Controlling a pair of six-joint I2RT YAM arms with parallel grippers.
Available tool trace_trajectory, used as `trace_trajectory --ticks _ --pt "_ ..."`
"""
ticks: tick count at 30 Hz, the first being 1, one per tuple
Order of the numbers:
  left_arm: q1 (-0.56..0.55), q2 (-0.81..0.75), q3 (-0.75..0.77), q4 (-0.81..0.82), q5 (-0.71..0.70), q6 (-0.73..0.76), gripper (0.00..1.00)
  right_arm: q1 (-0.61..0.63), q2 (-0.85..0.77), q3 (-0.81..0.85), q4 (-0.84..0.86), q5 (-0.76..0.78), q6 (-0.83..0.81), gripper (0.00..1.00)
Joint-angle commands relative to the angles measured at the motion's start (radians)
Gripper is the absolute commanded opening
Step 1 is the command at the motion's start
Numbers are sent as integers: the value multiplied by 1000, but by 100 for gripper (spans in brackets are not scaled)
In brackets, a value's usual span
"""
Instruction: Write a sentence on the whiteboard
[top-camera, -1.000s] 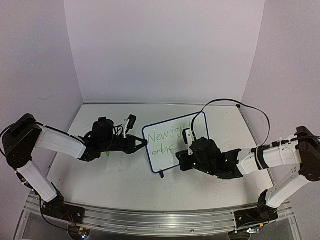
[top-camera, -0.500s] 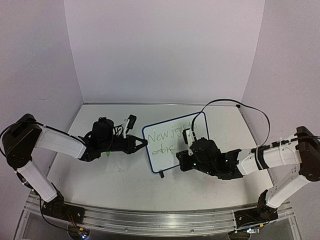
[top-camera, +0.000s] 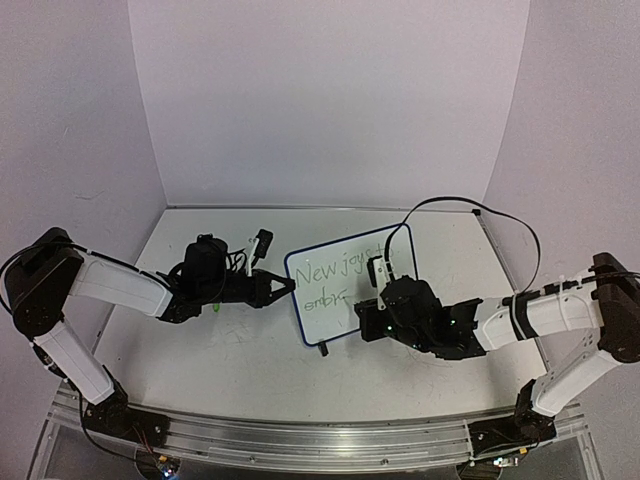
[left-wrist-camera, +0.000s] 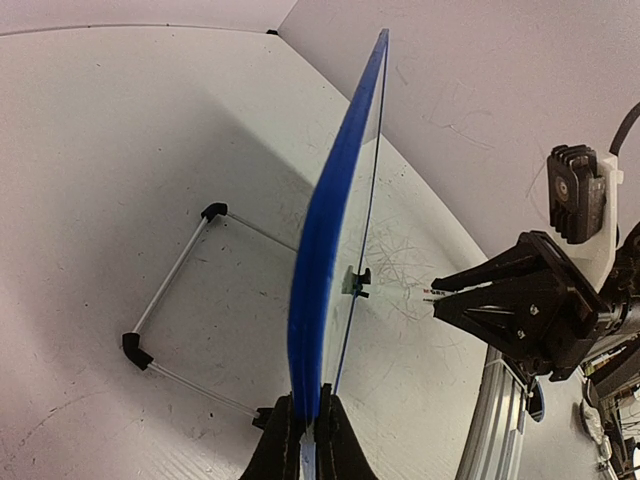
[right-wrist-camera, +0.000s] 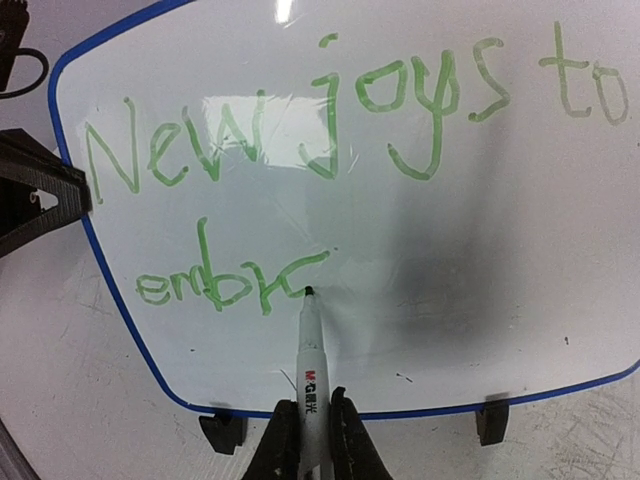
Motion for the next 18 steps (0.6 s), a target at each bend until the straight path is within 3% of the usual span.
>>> trace_trajectory --ticks 1,18 --pt "-4 -28 8 -62 -10 22 0 -25 -6 37 25 73 -10 0" --pt "-4 -19 11 -63 -6 23 0 -35 -6 50 30 63 -24 0"
